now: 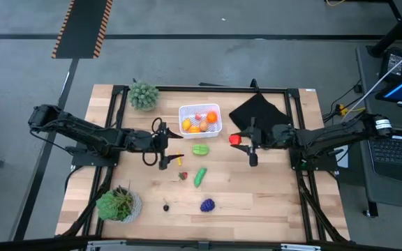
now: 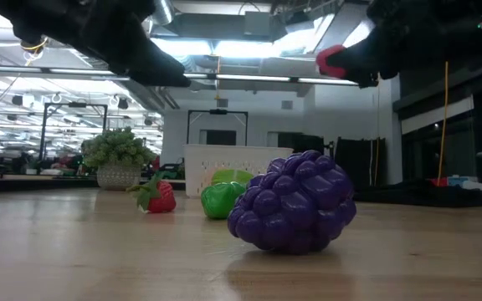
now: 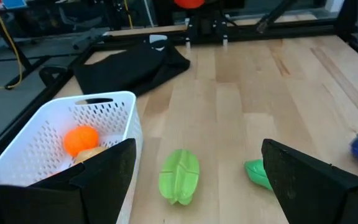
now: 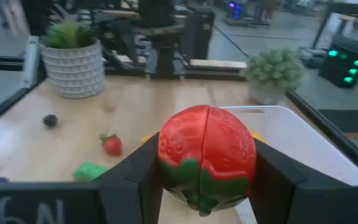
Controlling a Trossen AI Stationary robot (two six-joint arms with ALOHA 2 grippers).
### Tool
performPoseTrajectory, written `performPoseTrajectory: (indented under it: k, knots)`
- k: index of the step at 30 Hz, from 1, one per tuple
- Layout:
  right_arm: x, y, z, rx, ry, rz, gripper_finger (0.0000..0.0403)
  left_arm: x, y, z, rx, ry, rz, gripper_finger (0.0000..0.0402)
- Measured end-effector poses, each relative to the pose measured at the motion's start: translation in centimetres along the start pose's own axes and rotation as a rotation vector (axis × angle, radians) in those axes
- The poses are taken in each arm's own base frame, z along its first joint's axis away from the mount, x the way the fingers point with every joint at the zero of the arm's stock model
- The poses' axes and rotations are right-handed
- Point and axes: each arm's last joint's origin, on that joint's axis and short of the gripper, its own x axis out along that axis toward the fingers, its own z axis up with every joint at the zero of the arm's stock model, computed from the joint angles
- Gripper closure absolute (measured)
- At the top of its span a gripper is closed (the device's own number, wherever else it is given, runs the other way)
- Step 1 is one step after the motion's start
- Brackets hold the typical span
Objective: Pick and placing Produce into tupperware
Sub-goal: Put the right strawberry into the white bin
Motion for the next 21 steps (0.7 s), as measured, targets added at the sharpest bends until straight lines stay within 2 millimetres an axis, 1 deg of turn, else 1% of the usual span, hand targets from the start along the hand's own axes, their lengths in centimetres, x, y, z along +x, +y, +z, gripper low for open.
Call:
performPoseTrajectory:
  k: [4,9,12,16,21]
  knots:
    - [-0.1,-0.3,-0.2,0.009,-0.037,0.038,0.0224,0.4,0.3,-0.9,-0.005,-0.092,-0.017,0.0062]
    - [-0.1,-0.4,-0.2,0.004,-0.053,0.075,0.0225,-0.2,0.8,-2.4,-0.019,-0.225,-0.038,0.0062]
    - [0.4,-0.5,-0.2,-0.016,-0.07,0.073,0.0225,-0.5,0.9,-2.8,-0.022,-0.27,-0.03,0.0062]
    - [1.4,-0.8,-0.9,-0.027,-0.076,0.098,0.0225,-0.5,1.6,-3.5,-0.038,-0.253,0.001,0.0062]
    - [2.6,-1.4,-2.0,-0.005,-0.073,0.129,0.0225,-0.4,1.9,-3.5,-0.058,-0.254,0.016,0.0062]
